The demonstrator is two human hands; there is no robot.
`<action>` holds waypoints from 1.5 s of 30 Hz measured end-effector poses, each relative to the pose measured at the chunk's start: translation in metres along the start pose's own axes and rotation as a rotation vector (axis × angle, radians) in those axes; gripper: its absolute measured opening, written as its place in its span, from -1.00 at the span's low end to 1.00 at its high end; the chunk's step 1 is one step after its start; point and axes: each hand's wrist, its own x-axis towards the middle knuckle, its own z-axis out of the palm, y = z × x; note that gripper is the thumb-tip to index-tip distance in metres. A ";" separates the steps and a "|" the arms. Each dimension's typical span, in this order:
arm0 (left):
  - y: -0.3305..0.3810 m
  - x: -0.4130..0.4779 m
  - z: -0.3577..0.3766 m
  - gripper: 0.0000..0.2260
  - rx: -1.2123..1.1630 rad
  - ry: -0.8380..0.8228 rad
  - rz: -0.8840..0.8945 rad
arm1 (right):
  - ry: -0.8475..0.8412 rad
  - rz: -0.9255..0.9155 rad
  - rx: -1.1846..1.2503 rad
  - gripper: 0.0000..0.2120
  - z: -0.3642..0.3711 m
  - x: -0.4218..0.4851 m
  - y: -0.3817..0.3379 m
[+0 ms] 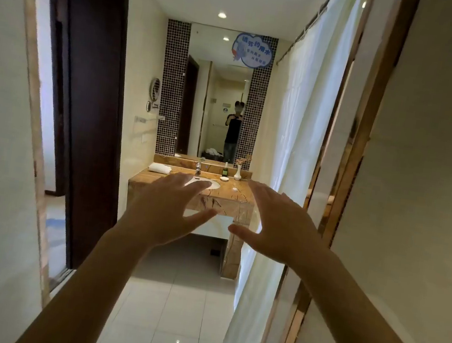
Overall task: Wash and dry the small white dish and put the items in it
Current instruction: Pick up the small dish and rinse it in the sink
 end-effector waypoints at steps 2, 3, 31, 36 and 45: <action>0.004 0.010 0.005 -0.38 0.015 0.022 -0.003 | 0.023 -0.014 0.013 -0.15 0.003 0.005 0.012; 0.004 0.014 0.008 -0.38 0.026 0.033 0.000 | 0.028 -0.024 0.009 -0.16 0.005 0.008 0.017; -0.120 0.177 0.080 -0.37 0.059 0.055 -0.013 | 0.004 -0.007 0.027 -0.23 0.106 0.185 0.072; -0.147 0.202 0.094 -0.36 0.073 0.059 -0.011 | -0.005 0.001 -0.007 -0.28 0.124 0.218 0.071; -0.191 0.249 0.125 -0.38 0.086 0.024 -0.019 | 0.008 -0.011 0.010 -0.32 0.172 0.284 0.082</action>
